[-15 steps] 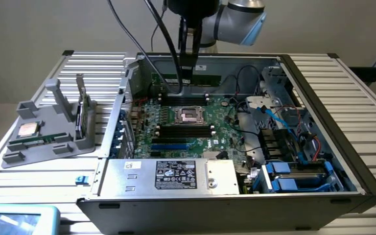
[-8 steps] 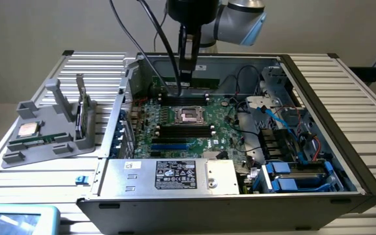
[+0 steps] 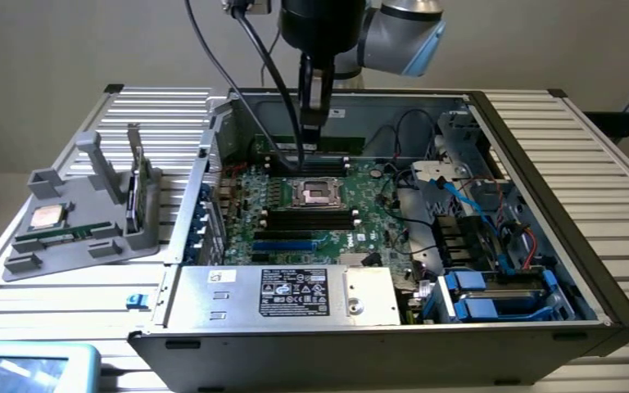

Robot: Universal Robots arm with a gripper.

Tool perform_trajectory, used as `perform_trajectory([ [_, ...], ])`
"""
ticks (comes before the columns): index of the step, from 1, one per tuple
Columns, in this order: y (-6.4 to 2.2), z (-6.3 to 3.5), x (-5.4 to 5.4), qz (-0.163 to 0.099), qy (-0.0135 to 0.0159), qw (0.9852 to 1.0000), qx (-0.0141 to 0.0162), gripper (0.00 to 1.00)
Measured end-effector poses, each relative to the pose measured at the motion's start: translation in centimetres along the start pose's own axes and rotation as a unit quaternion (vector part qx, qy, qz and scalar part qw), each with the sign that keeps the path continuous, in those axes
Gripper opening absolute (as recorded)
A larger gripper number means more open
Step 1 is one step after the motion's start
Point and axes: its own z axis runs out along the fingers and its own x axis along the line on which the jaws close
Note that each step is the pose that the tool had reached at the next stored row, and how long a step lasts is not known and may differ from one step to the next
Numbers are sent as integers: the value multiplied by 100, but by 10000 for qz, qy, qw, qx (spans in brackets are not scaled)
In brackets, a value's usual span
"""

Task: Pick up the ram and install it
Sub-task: 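Pick up the ram and move it above insertion slot, then insert the ram into the slot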

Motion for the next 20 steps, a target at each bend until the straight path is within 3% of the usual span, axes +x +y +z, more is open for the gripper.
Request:
perform_trajectory([
  [7, -2, 104, -40, -165, -5, 9999, -11, 11],
  [20, -2, 107, -40, -166, -6, 9999, -11, 11],
])
